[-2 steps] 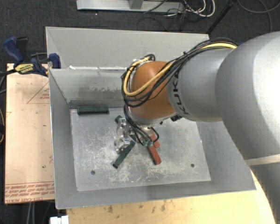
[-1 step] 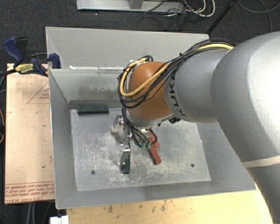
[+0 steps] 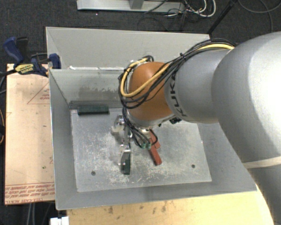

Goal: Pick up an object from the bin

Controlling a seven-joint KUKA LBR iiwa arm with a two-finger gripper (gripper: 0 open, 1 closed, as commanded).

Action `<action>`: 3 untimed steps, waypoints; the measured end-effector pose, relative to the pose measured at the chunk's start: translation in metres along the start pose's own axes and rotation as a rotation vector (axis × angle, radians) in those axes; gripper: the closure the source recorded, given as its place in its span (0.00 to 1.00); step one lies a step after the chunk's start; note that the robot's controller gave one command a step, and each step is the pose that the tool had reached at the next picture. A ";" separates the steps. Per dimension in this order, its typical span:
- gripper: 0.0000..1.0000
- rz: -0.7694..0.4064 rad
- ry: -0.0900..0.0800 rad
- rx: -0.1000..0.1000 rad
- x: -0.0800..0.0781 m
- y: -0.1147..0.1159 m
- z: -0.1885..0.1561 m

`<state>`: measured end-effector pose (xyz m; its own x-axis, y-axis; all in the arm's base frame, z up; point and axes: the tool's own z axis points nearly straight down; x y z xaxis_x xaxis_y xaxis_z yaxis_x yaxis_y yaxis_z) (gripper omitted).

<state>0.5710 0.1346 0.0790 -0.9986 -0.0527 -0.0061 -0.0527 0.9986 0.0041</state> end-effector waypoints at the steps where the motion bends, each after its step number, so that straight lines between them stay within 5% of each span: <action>1: 1.00 -0.765 -0.027 -0.002 0.014 -0.033 -0.001; 2: 1.00 -0.764 -0.026 -0.002 0.014 -0.033 -0.001; 3: 1.00 -0.724 0.002 0.001 0.026 -0.032 -0.145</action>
Offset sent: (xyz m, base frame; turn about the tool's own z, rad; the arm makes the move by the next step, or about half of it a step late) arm 0.0000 0.0000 0.0000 0.0000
